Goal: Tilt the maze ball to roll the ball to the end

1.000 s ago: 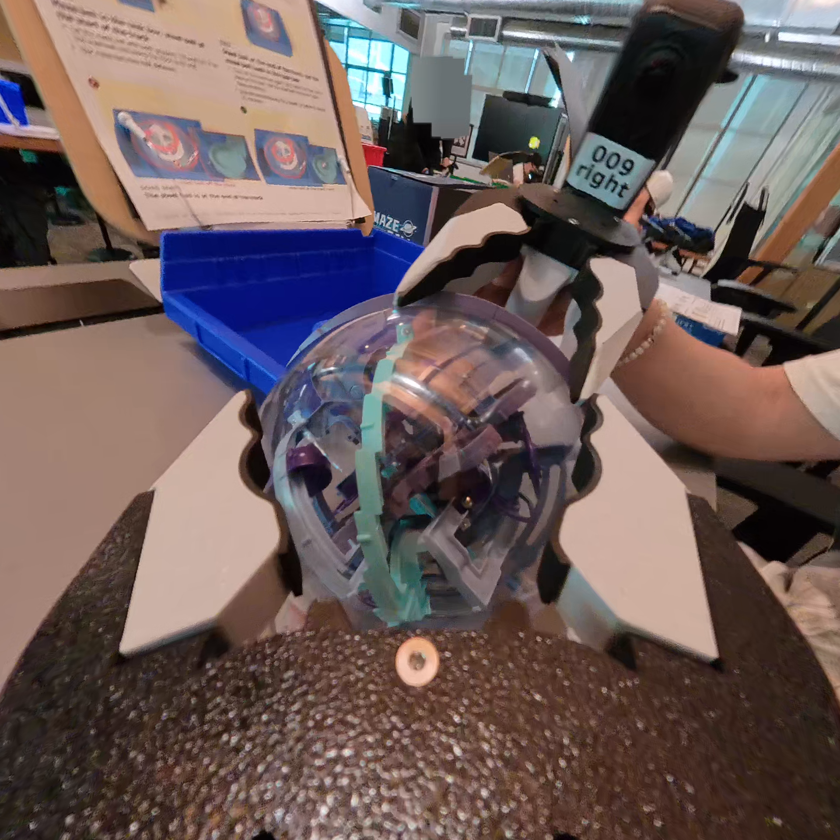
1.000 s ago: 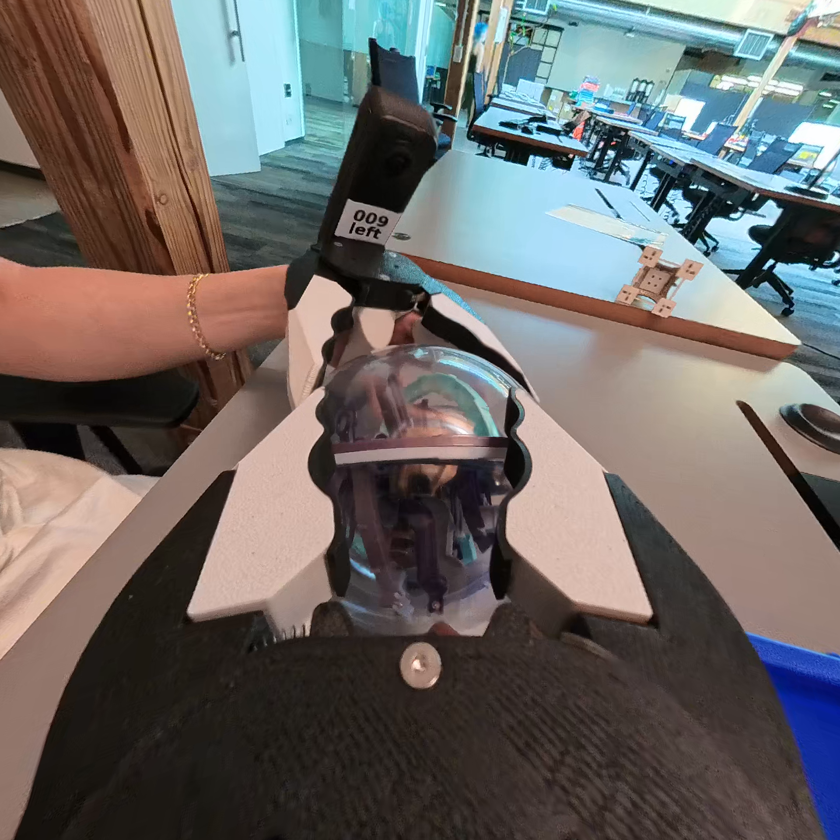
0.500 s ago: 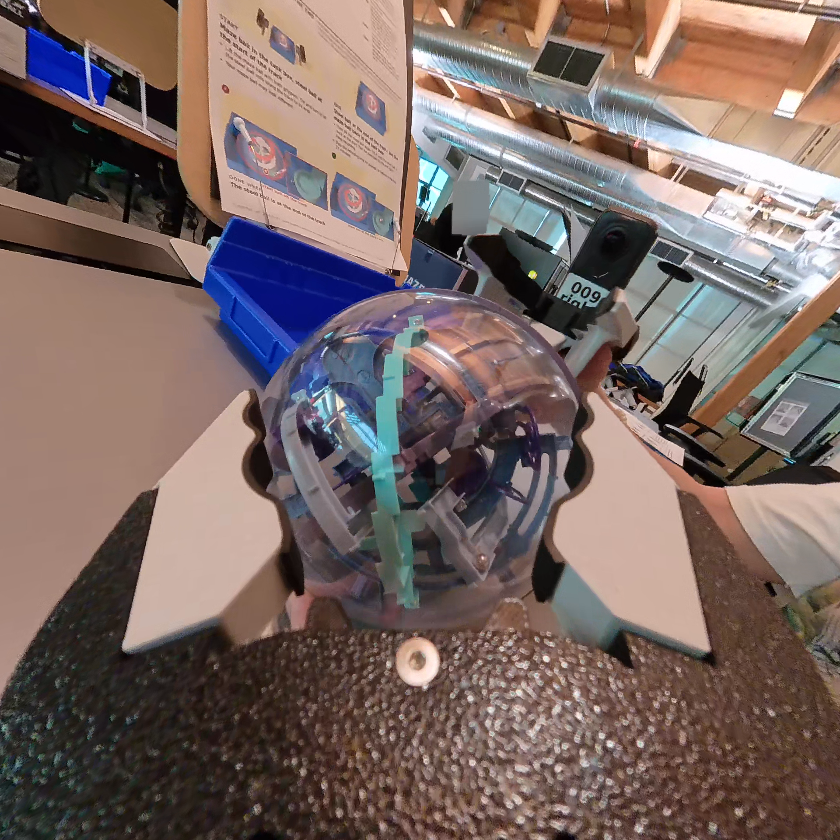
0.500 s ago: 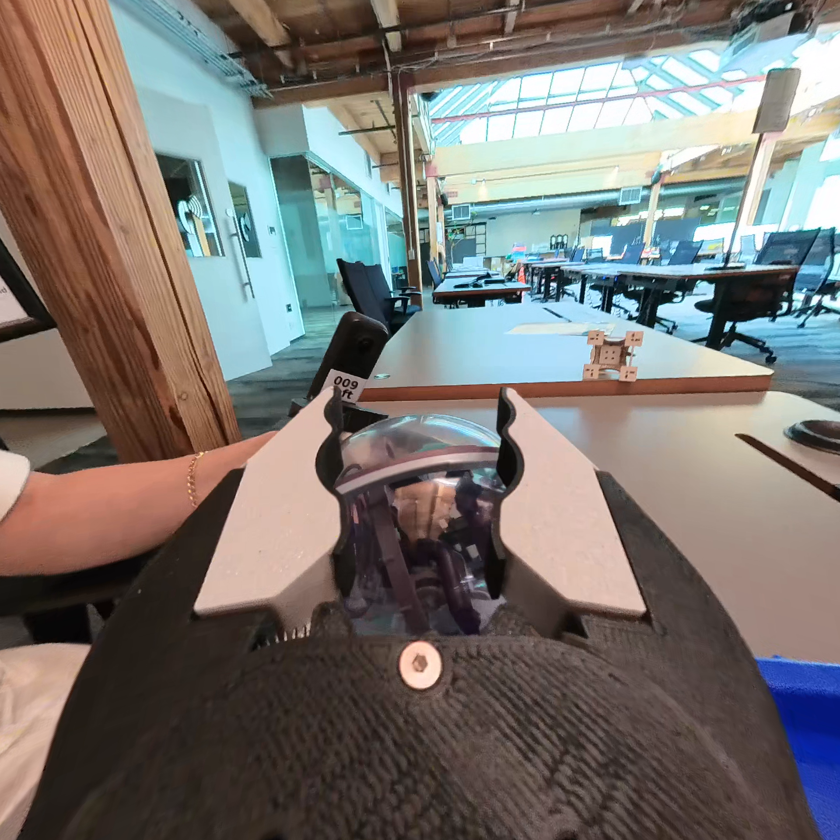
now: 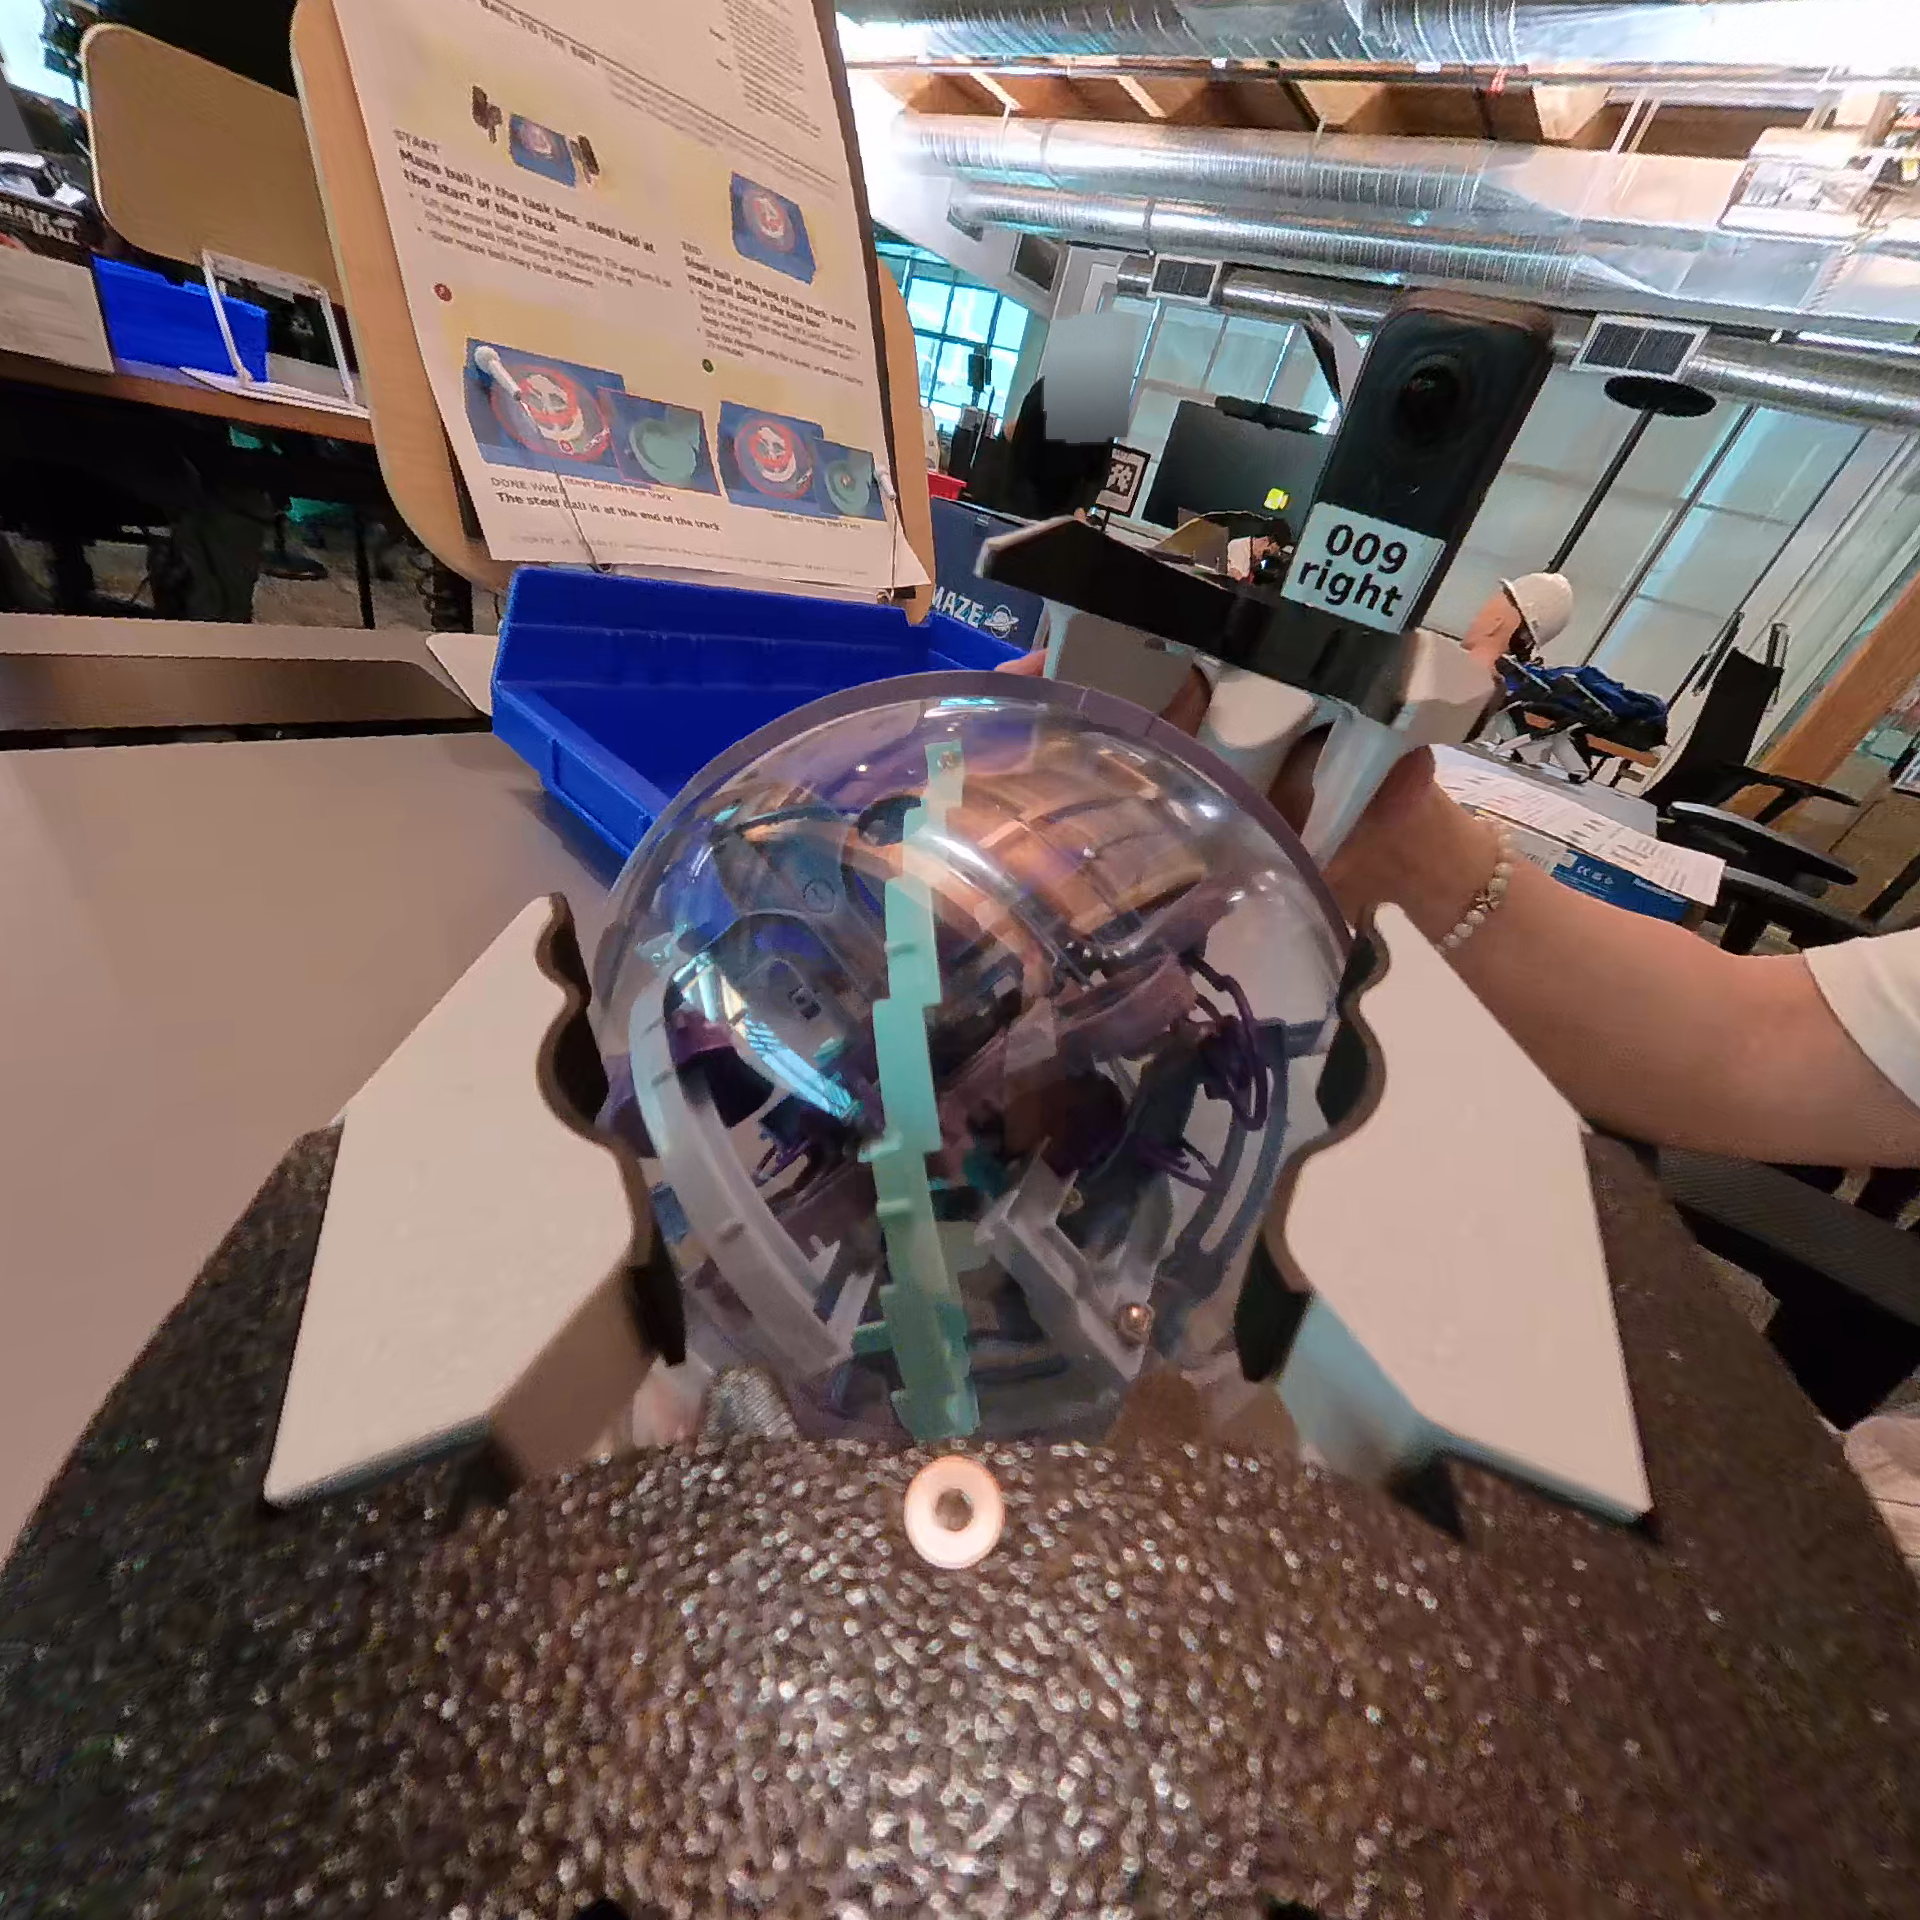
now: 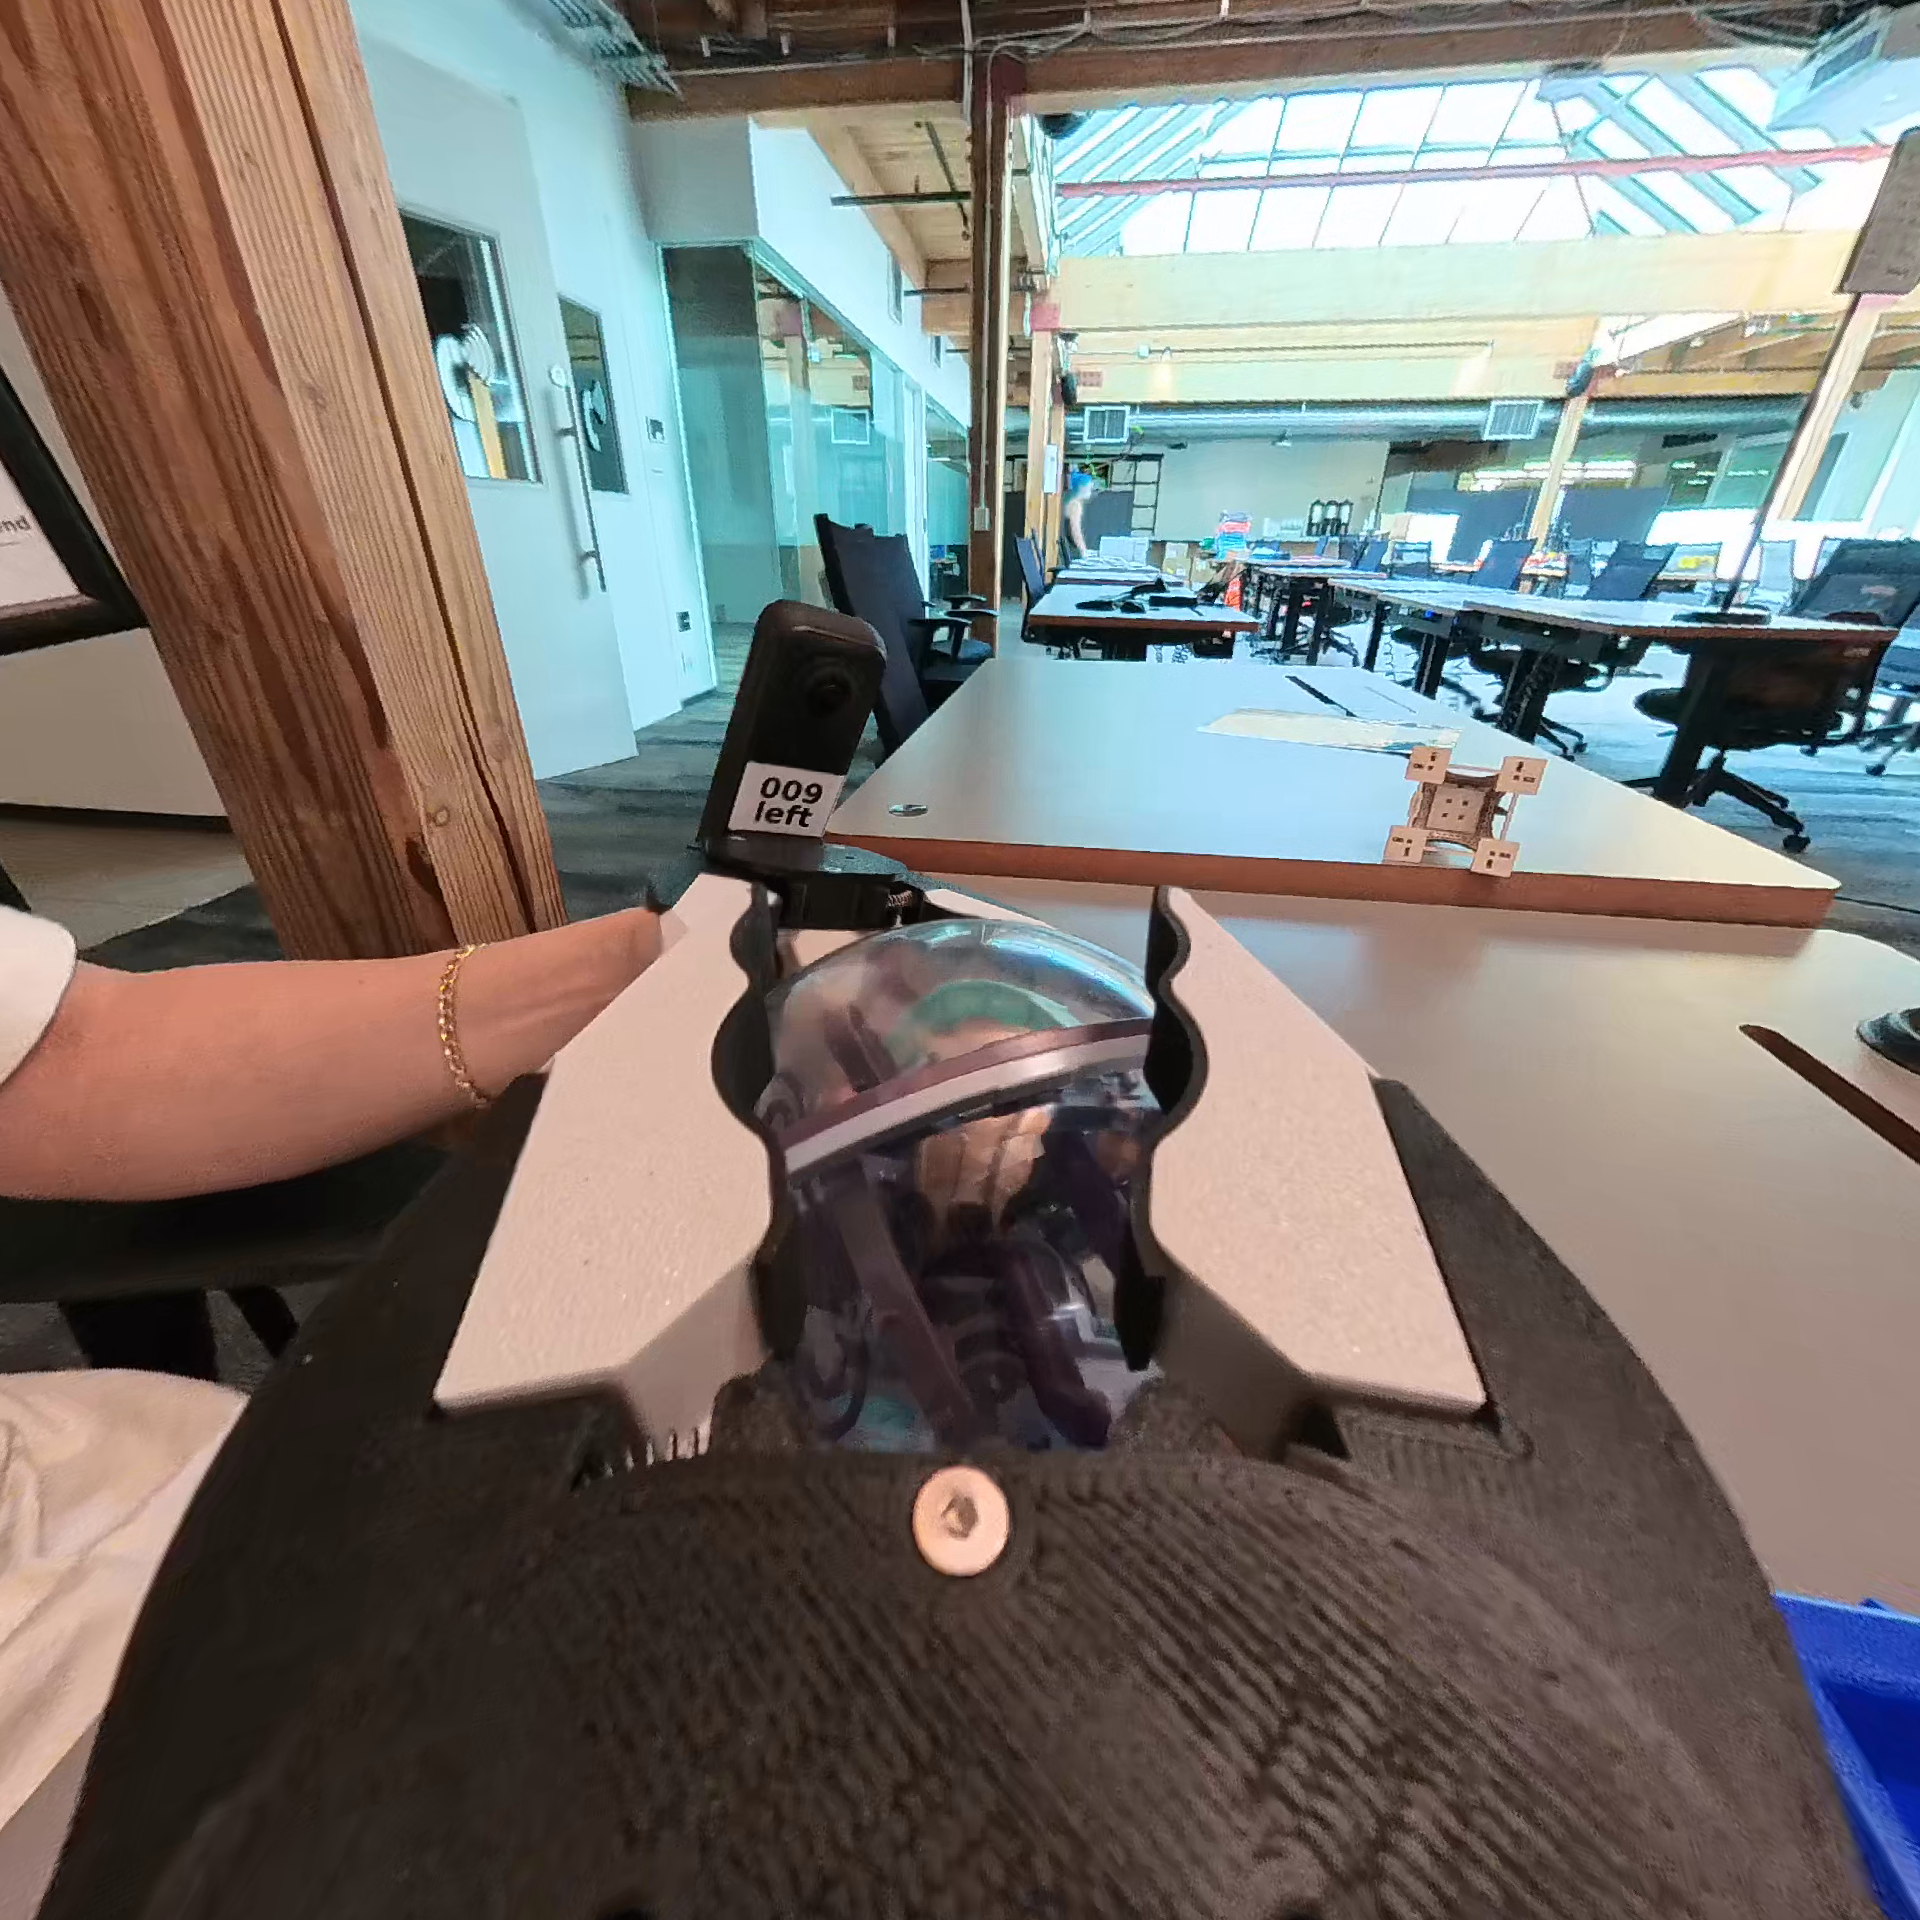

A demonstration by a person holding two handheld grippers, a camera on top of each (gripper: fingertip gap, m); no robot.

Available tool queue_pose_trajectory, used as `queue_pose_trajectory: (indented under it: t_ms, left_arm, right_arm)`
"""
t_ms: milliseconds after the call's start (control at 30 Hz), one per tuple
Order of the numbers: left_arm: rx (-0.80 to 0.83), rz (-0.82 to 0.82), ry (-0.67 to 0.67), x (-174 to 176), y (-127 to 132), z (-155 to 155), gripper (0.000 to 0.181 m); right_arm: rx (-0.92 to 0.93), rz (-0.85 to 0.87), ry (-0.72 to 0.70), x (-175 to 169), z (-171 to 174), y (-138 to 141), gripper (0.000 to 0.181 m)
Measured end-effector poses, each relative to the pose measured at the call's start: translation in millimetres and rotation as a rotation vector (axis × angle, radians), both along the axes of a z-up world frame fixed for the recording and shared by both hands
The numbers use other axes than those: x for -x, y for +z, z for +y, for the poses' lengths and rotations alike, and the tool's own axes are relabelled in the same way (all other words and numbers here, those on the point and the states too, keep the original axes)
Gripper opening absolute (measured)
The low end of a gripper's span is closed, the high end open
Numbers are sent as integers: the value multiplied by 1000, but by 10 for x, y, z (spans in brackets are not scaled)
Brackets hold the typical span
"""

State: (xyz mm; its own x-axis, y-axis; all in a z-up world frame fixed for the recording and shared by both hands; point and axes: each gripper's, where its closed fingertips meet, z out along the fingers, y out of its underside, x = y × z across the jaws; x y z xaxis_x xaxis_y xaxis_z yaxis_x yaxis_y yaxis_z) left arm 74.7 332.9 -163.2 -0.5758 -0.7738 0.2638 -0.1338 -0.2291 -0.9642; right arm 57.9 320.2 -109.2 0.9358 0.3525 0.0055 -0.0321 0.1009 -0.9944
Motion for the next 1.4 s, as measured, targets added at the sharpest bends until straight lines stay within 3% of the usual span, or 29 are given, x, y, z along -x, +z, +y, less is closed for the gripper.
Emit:
queue_pose_trajectory:
  t_ms: [300,633,1100,1300,1400]
  left_arm:
    - [-29,13,-36,47,-11,2,137]
    - [69,-81,-81,159,21,98,136]
    - [57,-72,-86,157,16,92,136]
    - [-88,-103,-88,199,34,25,135]
    - [-187,-99,-81,189,26,-45,148]
  right_arm:
    - [48,-71,23,57,-7,-127,69]
    - [-54,-57,-2,119,21,100,66]
    - [-29,-18,-1,83,32,48,64]
    - [-17,-38,4,122,48,30,64]
    - [-4,-45,20,187,77,-16,64]
